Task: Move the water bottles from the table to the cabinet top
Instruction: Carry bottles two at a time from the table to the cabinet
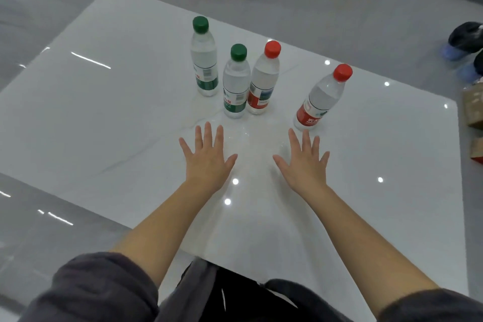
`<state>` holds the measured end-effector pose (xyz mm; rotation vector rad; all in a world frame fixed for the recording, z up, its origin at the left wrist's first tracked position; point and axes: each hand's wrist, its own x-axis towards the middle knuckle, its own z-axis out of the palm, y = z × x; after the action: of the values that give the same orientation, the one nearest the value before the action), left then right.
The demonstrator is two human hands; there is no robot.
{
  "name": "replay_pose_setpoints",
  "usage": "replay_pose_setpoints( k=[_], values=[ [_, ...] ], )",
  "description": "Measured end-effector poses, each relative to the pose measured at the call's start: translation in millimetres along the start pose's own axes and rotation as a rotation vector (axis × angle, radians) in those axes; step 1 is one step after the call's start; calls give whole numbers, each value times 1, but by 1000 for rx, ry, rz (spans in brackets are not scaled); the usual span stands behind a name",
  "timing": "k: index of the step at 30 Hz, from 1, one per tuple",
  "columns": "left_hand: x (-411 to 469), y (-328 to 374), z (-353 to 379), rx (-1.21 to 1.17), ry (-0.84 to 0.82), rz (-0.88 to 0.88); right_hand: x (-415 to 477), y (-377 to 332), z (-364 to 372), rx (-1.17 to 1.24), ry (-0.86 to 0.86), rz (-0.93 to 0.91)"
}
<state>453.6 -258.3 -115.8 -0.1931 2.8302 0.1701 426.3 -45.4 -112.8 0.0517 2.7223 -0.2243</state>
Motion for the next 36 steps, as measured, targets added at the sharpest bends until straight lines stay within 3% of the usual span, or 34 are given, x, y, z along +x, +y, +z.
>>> replay_pose_setpoints(
  k=[4,7,11,15,20,25,36],
  values=[
    [37,-1,-5,-153,35,-3,21,17,-6,134,23,148],
    [65,0,-12,-376,88,8,49,30,-8,426,102,216],
    [101,2,-19,-733,98,3,79,35,-13,926,238,174],
    [128,4,-22,-894,91,22,105,32,-14,1102,303,227],
    [147,10,-21,-1000,46,-16,125,36,-7,1118,357,246],
    [147,7,-16,-1040,33,-48,126,40,4,1101,301,216],
    [121,-11,-4,-902,-89,23,87,12,34,1111,250,200]
  ],
)
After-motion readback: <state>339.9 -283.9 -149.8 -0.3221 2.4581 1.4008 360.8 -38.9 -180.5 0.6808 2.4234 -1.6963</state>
